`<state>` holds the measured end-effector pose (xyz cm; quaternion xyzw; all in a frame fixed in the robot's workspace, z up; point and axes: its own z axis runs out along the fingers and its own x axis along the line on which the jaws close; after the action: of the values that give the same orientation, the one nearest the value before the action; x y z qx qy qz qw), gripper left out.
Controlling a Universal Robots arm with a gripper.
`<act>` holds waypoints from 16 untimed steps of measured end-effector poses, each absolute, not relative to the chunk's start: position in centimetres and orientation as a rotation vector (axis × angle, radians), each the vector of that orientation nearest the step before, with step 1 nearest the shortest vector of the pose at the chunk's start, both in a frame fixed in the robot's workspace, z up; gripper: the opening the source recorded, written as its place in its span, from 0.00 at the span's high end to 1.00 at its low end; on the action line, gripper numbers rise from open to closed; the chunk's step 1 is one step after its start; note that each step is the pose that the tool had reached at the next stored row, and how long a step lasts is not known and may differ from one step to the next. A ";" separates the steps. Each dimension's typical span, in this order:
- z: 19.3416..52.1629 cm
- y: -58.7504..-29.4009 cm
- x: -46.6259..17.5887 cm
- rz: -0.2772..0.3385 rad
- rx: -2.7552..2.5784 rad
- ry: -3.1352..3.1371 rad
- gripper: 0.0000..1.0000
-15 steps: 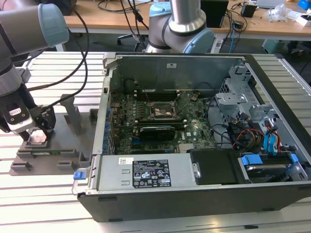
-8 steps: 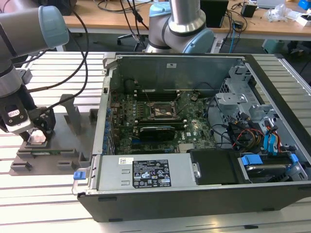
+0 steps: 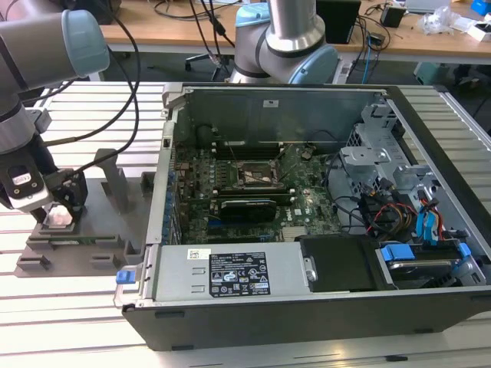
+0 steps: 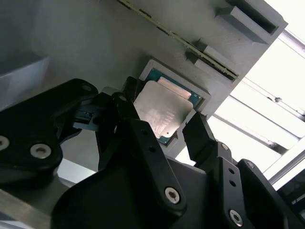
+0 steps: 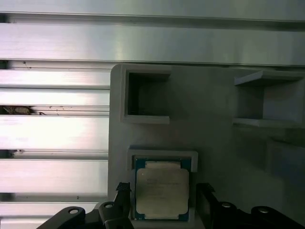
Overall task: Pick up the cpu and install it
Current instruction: 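Pick up the cpu and move it towards the insertion slot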
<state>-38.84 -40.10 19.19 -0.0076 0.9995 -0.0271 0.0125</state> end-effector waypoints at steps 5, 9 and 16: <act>19.1 -40.1 -38.7 -0.085 -0.023 3.116 0.34; 18.9 -40.1 -38.7 -0.085 -0.023 3.116 0.34; 18.9 -40.1 -38.7 -0.085 -0.023 3.116 0.34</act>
<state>-38.71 -40.09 18.91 -0.0075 0.9995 -0.0271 0.0123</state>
